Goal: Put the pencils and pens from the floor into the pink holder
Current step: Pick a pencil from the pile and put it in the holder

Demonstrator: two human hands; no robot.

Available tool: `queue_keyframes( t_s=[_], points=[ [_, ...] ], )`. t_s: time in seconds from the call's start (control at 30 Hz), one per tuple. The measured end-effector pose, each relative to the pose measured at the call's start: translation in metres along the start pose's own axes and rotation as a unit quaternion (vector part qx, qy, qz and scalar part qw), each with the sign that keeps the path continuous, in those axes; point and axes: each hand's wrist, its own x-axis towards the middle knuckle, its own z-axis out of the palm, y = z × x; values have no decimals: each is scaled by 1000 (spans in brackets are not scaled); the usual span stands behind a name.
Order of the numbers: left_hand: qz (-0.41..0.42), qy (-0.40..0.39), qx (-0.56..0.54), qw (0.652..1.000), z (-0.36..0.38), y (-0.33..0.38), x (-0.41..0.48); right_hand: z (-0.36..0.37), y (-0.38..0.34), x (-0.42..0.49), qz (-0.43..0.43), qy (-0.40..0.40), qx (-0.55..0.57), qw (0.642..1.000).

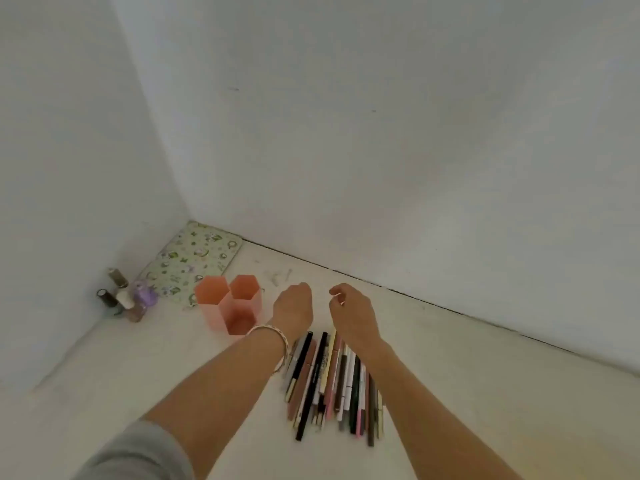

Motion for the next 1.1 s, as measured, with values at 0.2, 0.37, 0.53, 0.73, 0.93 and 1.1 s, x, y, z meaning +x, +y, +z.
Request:
queue_keyframes(
  t_s=[0.2, 0.37, 0.53, 0.73, 0.93, 1.1],
  points=[
    [-63, -11, 3, 998, 27, -6, 24, 12, 20, 27, 22, -16, 1, 1000],
    [-21, 3, -9, 1000, 15, -9, 32, 22, 25, 35, 23, -27, 14, 999],
    [56, 197, -201, 958, -71, -20, 36, 25, 12, 34, 40, -56, -68, 995],
    [85, 284, -327, 897, -134, -54, 7, 62, 2, 18, -31, -175, -402, 898],
    [51, 287, -350, 890, -139, -84, -17, 82, -4, 9, -15, -139, -396, 908],
    [28, 310, -390, 867, -144, -98, -28, 94, -10, 6, -10, -97, -379, 920]
  ],
)
